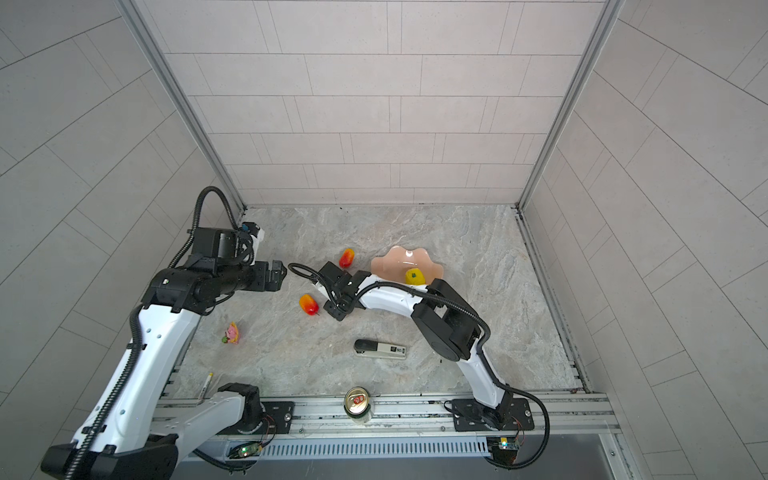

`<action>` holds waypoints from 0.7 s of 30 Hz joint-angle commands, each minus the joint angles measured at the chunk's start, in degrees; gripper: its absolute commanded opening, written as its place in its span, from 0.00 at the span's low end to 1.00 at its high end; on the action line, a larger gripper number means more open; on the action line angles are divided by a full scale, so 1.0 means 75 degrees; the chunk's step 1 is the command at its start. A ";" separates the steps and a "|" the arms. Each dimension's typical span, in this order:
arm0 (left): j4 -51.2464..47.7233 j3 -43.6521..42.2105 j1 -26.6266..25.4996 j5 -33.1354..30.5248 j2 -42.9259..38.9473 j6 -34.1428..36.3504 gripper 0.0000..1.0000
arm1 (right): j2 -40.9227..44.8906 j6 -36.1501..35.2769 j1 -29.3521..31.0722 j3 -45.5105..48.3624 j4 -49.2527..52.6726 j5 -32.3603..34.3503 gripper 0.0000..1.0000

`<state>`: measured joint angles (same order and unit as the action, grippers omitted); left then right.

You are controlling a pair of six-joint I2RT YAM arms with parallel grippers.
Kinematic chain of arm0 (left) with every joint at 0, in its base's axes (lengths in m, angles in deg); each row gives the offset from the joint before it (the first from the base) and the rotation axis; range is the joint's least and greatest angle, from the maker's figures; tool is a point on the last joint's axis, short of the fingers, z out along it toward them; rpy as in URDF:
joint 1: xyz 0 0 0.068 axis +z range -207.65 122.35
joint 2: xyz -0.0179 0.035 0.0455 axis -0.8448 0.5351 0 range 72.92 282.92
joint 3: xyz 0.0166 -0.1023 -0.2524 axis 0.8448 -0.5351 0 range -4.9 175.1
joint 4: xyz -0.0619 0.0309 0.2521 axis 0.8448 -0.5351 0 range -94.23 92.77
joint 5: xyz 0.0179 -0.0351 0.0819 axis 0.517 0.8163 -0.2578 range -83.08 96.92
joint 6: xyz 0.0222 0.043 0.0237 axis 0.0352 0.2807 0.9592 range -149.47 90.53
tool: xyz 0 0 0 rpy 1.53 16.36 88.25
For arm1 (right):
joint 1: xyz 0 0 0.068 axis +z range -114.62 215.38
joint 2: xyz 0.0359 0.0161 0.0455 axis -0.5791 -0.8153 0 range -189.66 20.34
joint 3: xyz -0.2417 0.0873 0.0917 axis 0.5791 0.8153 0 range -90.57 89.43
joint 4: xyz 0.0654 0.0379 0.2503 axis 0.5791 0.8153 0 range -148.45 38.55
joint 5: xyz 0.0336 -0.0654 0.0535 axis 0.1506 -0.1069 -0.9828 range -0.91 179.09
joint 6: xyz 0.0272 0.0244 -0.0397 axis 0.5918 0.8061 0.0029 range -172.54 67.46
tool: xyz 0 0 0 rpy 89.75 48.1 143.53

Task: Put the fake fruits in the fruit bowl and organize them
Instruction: 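Carry the strawberry with the right gripper into the bowl and release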

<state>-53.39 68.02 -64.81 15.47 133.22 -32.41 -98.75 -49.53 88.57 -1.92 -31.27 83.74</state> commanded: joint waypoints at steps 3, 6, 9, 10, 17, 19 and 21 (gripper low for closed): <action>-0.0096 -0.0033 0.0005 -0.0043 -0.0061 0.0099 1.00 | 0.1544 -0.0292 -0.0088 0.0113 0.0384 -0.0131 0.26; -0.0094 -0.0011 -0.0004 -0.0010 -0.0038 0.0090 1.00 | 0.2196 -0.0445 -0.0218 0.0293 0.0465 0.0095 0.26; -0.0088 0.0011 -0.0003 0.0007 -0.0029 0.0087 1.00 | 0.2764 -0.0558 -0.0558 0.0741 0.0349 0.0575 0.26; -0.0085 0.0015 0.0004 0.0023 -0.0020 0.0089 1.00 | 0.2910 -0.0575 -0.0758 0.0968 0.0231 0.0641 0.26; -0.0101 0.0038 0.0005 0.0057 -0.0051 0.0076 1.00 | 0.3086 -0.0748 -0.2221 0.2149 -0.0231 0.0491 0.25; -0.0097 0.0038 0.0004 0.0076 -0.0053 0.0064 1.00 | 0.3009 -0.0808 -0.2409 0.2313 -0.0358 0.0484 0.25; -0.0110 0.0050 0.0000 0.0100 -0.0038 0.0052 1.00 | 0.2874 -0.0851 -0.2547 0.2420 -0.0468 0.0472 0.25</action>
<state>-53.39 68.04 -64.81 15.87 133.30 -32.41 -76.87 -54.01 69.58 15.84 -33.17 87.28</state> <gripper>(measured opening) 0.996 0.340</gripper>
